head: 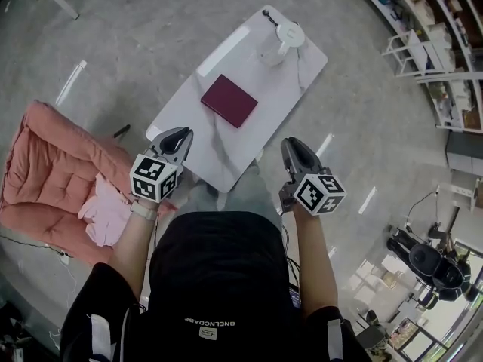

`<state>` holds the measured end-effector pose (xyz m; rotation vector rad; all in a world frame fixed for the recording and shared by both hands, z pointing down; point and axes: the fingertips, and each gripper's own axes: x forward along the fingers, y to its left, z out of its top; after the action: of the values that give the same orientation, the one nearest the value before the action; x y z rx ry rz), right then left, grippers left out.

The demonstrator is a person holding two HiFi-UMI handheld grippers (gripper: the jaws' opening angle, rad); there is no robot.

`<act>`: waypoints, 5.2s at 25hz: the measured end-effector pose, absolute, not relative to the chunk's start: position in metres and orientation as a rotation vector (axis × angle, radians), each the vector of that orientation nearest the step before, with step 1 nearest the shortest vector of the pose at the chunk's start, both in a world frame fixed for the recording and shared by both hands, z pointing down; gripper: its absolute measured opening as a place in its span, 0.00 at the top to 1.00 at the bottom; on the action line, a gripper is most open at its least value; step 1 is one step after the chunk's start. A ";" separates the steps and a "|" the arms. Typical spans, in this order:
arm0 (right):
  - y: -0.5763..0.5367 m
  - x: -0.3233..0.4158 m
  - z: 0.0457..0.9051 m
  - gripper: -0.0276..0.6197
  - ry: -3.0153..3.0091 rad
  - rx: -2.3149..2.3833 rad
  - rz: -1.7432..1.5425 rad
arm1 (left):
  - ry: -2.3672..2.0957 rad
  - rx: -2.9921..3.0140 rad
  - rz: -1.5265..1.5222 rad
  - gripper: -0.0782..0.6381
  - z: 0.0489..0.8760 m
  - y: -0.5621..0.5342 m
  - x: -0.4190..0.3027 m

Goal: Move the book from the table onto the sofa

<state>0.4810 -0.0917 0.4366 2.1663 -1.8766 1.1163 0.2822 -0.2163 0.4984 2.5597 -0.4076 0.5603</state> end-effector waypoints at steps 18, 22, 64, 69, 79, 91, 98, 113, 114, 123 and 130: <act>-0.134 0.523 0.533 0.78 -1.817 2.055 1.334 | -0.458 2.437 0.666 0.78 0.591 -0.247 0.311; -0.146 0.544 0.569 0.74 -1.813 1.999 1.399 | -0.470 2.396 0.693 0.73 0.619 -0.251 0.333; -0.235 0.645 0.898 0.58 -1.717 1.480 1.750 | -0.572 2.089 0.950 0.53 0.907 -0.319 0.439; -0.240 0.652 0.926 0.57 -1.703 1.456 1.768 | -0.612 2.057 0.973 0.52 0.936 -0.327 0.441; -0.241 0.655 0.963 0.57 -1.693 1.396 1.832 | -0.645 2.016 0.960 0.51 0.970 -0.341 0.440; -0.245 0.648 0.990 0.57 -1.682 1.365 1.902 | -0.602 1.968 0.864 0.51 0.992 -0.350 0.461; -0.243 0.646 0.996 0.57 -1.667 1.345 1.947 | -0.581 2.029 0.916 0.52 0.988 -0.349 0.461; -0.242 0.637 0.965 0.57 -1.691 1.339 1.886 | -0.591 2.045 0.892 0.53 0.954 -0.338 0.448; -0.242 0.636 0.960 0.57 -1.695 1.335 1.879 | -0.596 2.048 0.885 0.53 0.948 -0.338 0.447; -0.246 0.632 0.905 0.57 -1.754 1.316 1.804 | -0.620 2.088 0.832 0.53 0.893 -0.330 0.437; -0.259 0.632 0.854 0.57 -1.812 1.336 1.727 | -0.635 2.107 0.787 0.53 0.851 -0.320 0.428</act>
<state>0.6321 -0.2587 0.8544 1.3359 -1.8123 1.7267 0.4285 -0.3198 0.8507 2.1069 -0.6350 0.7866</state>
